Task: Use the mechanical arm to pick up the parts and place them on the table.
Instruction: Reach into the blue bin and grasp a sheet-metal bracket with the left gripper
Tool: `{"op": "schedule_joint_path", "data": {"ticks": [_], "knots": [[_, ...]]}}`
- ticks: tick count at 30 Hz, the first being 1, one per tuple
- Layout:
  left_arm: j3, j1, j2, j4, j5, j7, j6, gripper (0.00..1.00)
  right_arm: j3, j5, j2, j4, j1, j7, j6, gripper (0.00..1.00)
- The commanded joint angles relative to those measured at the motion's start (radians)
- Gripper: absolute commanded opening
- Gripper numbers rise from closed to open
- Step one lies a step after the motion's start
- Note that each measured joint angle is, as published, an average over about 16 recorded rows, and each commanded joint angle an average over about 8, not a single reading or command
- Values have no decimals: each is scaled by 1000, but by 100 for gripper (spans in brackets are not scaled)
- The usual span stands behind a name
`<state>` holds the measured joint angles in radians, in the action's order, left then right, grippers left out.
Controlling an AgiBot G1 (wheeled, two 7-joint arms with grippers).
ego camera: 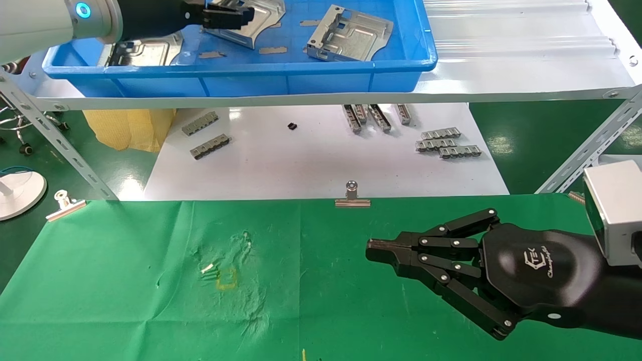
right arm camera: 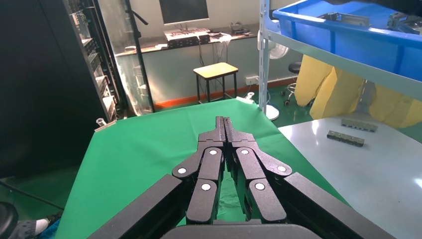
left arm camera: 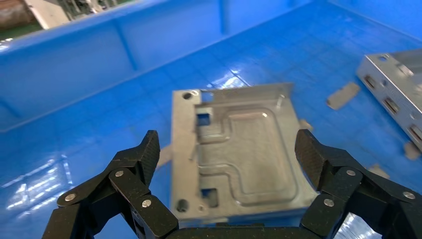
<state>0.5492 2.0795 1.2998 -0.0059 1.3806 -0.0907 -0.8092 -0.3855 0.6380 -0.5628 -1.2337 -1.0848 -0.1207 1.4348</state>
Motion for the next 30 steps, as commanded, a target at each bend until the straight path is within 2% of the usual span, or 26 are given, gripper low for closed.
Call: {"op": "schedule_joint_path", "data": {"ticks": [1, 2, 3, 30], "knots": [[2, 4, 7, 10, 3, -11, 14, 0, 0, 0, 0, 0, 0, 0, 0, 82], [2, 4, 8, 11, 3, -13, 19, 0, 0, 0, 0, 0, 0, 0, 0, 93], [2, 4, 8, 11, 3, -15, 25, 0, 0, 0, 0, 0, 0, 0, 0, 100], [16, -16, 12, 8, 22, -41, 76, 0, 0, 0, 0, 0, 0, 0, 0, 100]]}}
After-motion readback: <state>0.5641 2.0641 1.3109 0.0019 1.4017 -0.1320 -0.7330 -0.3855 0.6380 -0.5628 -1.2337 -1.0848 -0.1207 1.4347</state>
